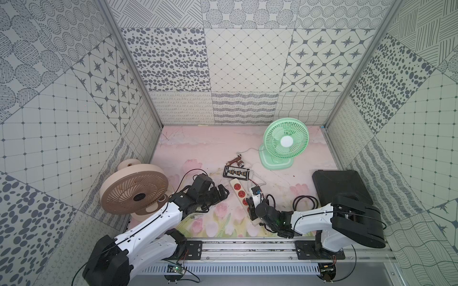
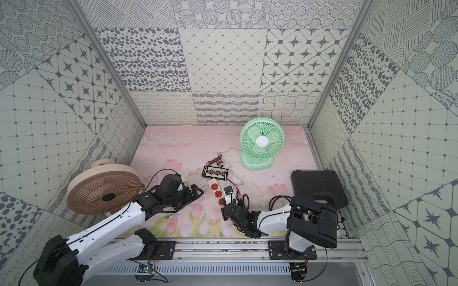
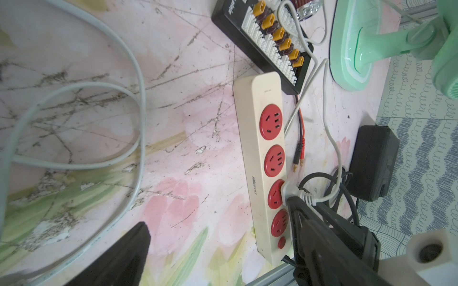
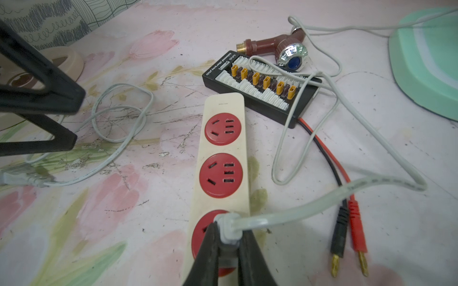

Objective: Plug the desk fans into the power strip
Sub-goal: Insert the plug into the socket.

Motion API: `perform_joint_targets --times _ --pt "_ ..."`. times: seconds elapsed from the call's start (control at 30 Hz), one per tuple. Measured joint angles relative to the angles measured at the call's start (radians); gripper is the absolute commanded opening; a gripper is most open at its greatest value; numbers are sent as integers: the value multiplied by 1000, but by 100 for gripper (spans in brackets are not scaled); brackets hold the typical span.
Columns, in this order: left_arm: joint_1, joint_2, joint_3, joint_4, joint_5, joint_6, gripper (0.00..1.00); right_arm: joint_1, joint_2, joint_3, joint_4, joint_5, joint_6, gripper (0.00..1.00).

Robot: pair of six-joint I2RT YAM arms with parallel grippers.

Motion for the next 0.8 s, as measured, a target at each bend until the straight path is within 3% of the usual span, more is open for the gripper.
perform_joint_targets --times 0.8 --pt "0 -7 0 -6 -24 3 99 73 61 20 5 149 46 0"
